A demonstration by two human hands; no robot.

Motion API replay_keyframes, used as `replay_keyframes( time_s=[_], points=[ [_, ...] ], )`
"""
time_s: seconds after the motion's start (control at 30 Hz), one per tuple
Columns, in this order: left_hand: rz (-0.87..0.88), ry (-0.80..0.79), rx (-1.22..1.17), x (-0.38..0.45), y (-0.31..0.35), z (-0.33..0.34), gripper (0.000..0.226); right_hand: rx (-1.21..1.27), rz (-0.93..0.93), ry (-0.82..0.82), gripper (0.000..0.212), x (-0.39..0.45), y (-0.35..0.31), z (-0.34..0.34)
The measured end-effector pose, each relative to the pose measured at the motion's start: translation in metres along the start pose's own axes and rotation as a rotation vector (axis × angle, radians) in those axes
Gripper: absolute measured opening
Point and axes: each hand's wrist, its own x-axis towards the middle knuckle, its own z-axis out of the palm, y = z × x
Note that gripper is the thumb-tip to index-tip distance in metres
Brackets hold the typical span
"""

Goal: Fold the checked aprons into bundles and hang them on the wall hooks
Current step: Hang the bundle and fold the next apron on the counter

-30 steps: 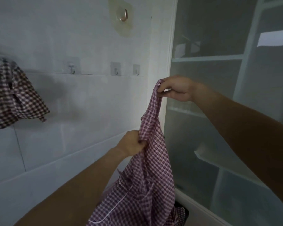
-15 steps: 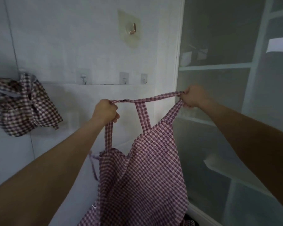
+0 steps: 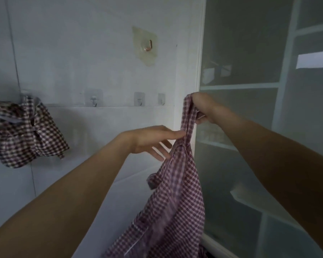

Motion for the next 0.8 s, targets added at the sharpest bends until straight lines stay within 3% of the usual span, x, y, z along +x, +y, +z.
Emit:
replay_keyframes(
  time_s=[0.07,0.1,0.2,0.37,0.43,0.53,0.63,0.73,0.8],
  points=[
    [0.029,0.127,0.103,0.009,0.013,0.009,0.064,0.002,0.014,-0.059,0.019,-0.004,-0.011,0.006],
    [0.058,0.198,0.09,0.016,0.017,0.012,0.058,0.028,0.009,-0.076,0.017,-0.005,-0.015,0.009],
    [0.162,0.396,0.026,0.03,0.025,0.014,0.017,0.068,-0.041,-0.079,0.027,-0.009,-0.024,0.014],
    [0.135,0.284,0.152,0.009,0.028,-0.023,0.022,0.092,-0.195,-0.231,0.017,-0.011,-0.015,0.011],
    [0.137,0.353,0.182,0.0,0.029,-0.04,0.029,0.118,-0.167,-0.42,0.02,-0.009,0.002,0.004],
    [0.163,0.431,-0.127,-0.005,0.034,-0.059,0.035,0.154,0.014,-0.77,0.041,-0.005,0.04,0.012],
    [0.194,0.324,-0.28,-0.01,0.041,-0.067,0.048,0.063,0.018,-0.723,0.06,-0.008,0.073,0.058],
    [0.169,0.296,-0.246,-0.016,0.049,-0.062,0.039,-0.031,-0.037,-0.802,0.086,-0.024,0.092,0.109],
    [0.155,0.277,-0.251,-0.019,0.055,-0.061,0.044,-0.162,-0.101,-0.907,0.078,-0.034,0.099,0.136]
  ],
)
